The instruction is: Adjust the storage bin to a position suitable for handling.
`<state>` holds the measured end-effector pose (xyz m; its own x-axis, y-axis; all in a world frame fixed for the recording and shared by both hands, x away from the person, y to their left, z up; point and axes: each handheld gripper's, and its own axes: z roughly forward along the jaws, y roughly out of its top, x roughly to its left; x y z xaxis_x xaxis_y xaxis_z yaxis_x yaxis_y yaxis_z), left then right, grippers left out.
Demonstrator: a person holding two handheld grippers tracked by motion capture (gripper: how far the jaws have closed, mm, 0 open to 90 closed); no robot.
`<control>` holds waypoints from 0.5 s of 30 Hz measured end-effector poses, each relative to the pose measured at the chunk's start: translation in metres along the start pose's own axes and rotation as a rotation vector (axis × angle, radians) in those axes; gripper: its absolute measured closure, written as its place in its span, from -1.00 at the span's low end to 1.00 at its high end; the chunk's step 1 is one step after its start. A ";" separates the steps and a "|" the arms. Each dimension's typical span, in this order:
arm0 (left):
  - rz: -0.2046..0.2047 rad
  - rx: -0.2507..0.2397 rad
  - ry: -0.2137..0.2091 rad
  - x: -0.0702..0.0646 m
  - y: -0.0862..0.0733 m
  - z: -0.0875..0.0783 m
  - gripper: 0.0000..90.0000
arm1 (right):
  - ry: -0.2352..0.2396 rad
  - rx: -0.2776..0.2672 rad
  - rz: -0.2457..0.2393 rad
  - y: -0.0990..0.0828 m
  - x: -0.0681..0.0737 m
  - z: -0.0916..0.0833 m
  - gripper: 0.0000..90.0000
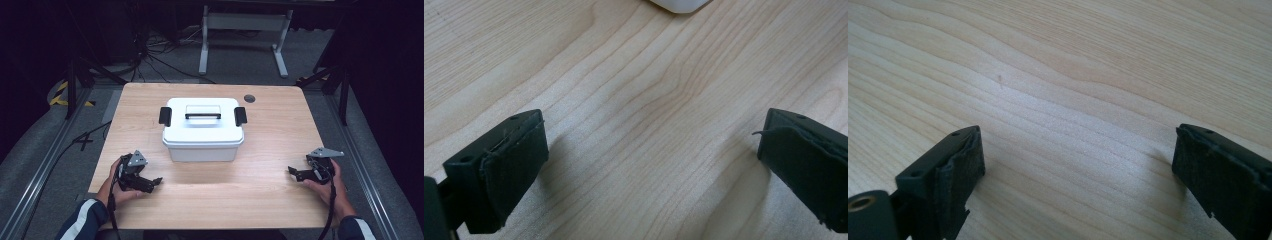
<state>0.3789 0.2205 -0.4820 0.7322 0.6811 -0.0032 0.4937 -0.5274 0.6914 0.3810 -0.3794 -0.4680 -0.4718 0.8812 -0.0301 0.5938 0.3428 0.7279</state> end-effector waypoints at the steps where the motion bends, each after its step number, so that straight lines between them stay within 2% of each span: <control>1: -0.003 0.001 -0.006 0.000 0.000 0.000 -0.99 | 0.001 0.000 -0.001 0.000 0.000 0.000 -0.85; 5: 0.009 0.004 -0.029 0.002 0.000 0.000 -1.00 | 0.002 0.000 -0.002 0.000 0.000 0.000 -0.85; 15: 0.024 0.006 -0.036 0.004 -0.001 -0.001 -0.99 | 0.018 0.023 -0.021 0.002 -0.001 -0.001 -0.85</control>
<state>0.3807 0.2245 -0.4820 0.7598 0.6500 -0.0129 0.4787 -0.5459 0.6876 0.3821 -0.3796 -0.4659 -0.4962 0.8676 -0.0325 0.5985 0.3689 0.7111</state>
